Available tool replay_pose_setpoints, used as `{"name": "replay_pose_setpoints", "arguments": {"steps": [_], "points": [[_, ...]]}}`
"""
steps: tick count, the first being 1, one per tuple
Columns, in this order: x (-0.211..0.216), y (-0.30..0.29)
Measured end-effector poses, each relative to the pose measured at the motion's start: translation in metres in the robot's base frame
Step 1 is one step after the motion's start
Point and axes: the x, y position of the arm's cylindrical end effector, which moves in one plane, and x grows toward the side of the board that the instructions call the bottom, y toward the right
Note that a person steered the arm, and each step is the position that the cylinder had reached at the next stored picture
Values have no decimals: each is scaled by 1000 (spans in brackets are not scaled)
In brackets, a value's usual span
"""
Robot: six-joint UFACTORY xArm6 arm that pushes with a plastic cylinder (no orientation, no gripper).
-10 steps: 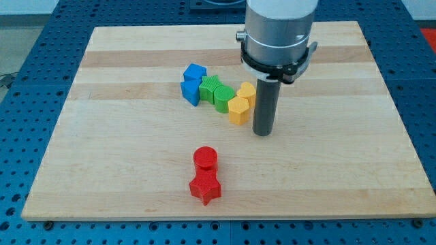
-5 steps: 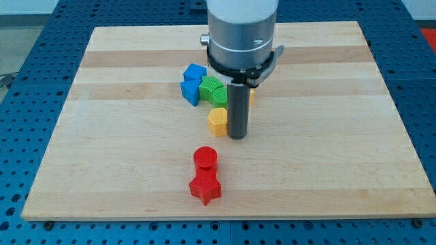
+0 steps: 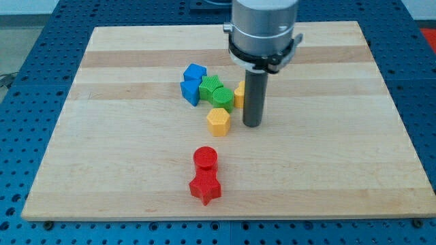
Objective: Move the yellow hexagon to the top of the red circle
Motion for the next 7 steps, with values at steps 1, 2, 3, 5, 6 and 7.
{"name": "replay_pose_setpoints", "arguments": {"steps": [1, 2, 3, 5, 6, 7], "points": [[-4, -12], [-4, -23], [-4, -35], [-2, -63], [-8, -58], [-20, -60]]}}
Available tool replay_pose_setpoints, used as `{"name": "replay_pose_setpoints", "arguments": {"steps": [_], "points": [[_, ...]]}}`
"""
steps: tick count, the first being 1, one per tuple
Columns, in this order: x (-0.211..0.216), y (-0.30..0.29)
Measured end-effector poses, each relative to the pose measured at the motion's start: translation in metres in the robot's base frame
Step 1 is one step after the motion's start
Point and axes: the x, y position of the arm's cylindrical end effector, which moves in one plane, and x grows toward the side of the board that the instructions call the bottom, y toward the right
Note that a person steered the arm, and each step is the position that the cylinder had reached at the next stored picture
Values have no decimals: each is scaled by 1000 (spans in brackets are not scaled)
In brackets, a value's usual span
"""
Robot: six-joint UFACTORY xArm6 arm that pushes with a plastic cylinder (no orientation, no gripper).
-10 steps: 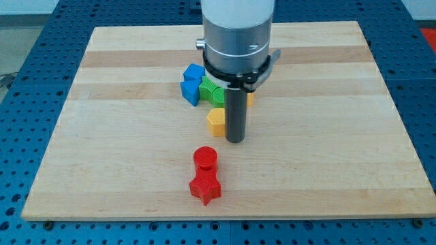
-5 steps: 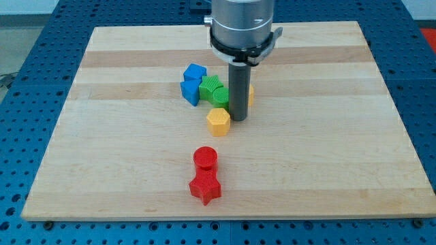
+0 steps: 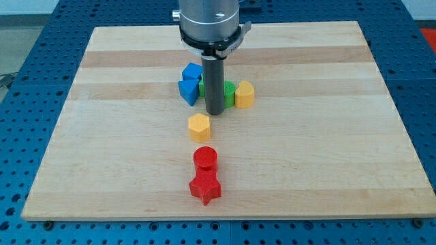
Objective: Move the yellow hexagon to the top of the red circle
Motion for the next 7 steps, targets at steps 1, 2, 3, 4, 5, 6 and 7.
{"name": "replay_pose_setpoints", "arguments": {"steps": [1, 2, 3, 4, 5, 6, 7], "points": [[0, -25], [0, -52], [3, -56], [23, -30], [29, -25], [30, -25], [38, -25]]}}
